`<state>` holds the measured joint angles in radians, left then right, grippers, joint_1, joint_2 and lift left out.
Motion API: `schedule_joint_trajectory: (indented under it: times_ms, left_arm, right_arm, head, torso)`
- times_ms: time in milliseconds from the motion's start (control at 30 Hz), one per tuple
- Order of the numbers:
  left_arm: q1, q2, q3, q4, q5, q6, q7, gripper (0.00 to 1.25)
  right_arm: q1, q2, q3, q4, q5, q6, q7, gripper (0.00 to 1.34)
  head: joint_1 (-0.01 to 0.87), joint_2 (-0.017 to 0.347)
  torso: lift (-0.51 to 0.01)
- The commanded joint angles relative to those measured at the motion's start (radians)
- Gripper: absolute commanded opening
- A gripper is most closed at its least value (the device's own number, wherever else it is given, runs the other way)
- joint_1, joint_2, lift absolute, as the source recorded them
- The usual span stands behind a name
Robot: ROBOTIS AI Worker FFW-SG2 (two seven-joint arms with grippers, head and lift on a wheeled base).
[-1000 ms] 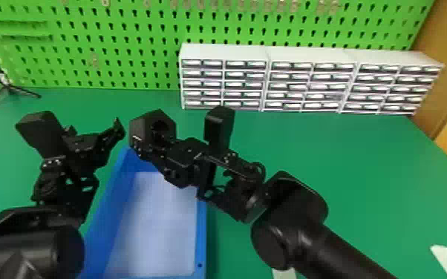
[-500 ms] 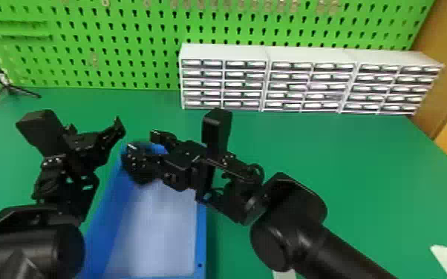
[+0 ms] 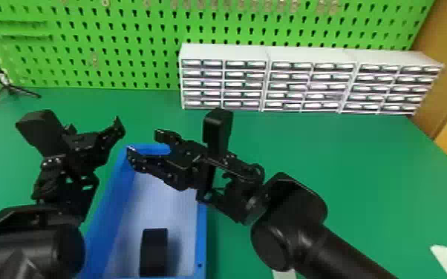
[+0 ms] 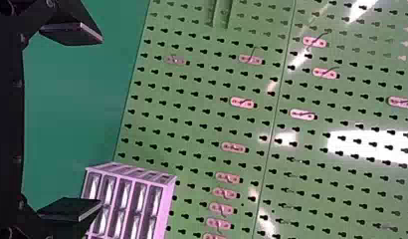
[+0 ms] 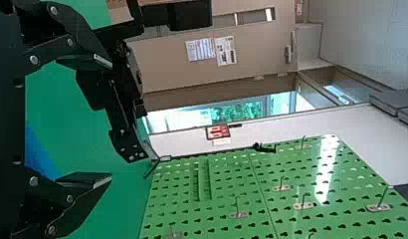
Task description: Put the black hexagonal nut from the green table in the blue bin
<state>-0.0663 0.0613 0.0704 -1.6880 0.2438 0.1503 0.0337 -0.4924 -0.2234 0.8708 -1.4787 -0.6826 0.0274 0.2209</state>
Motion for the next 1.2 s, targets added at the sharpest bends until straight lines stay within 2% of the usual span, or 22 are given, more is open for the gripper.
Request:
schedule_joint_trajectory:
  times_ms: [0, 200, 600, 967, 1167]
  left_arm:
    - [0.0, 0.0, -0.001, 0.001, 0.0, 0.0, 0.0, 1.12]
    - [0.002, 0.0, 0.0, -0.001, 0.0, 0.0, 0.0, 1.12]
    - [0.013, 0.0, 0.005, -0.001, 0.0, 0.0, 0.0, 1.12]
    - [0.014, 0.0, 0.006, -0.001, 0.002, 0.0, 0.0, 1.12]
    - [0.016, 0.0, 0.006, -0.002, 0.002, 0.0, 0.0, 1.12]
  right_arm:
    - [0.003, -0.001, -0.007, 0.0, 0.0, 0.006, 0.0, 0.84]
    - [0.025, 0.004, -0.056, 0.0, 0.015, 0.029, 0.0, 0.84]
    - [0.103, 0.012, -0.234, -0.008, 0.156, 0.058, 0.0, 0.86]
    - [0.202, 0.021, -0.446, -0.054, 0.279, 0.103, 0.0, 0.89]
    - [0.261, 0.039, -0.57, -0.081, 0.337, 0.131, 0.0, 0.89]
  head:
    - [0.692, 0.008]
    - [0.692, 0.008]
    - [0.692, 0.008]
    - [0.692, 0.008]
    - [0.692, 0.008]
  torso:
    - [-0.097]
    - [-0.097]
    - [-0.097]
    - [-0.097]
    - [-0.097]
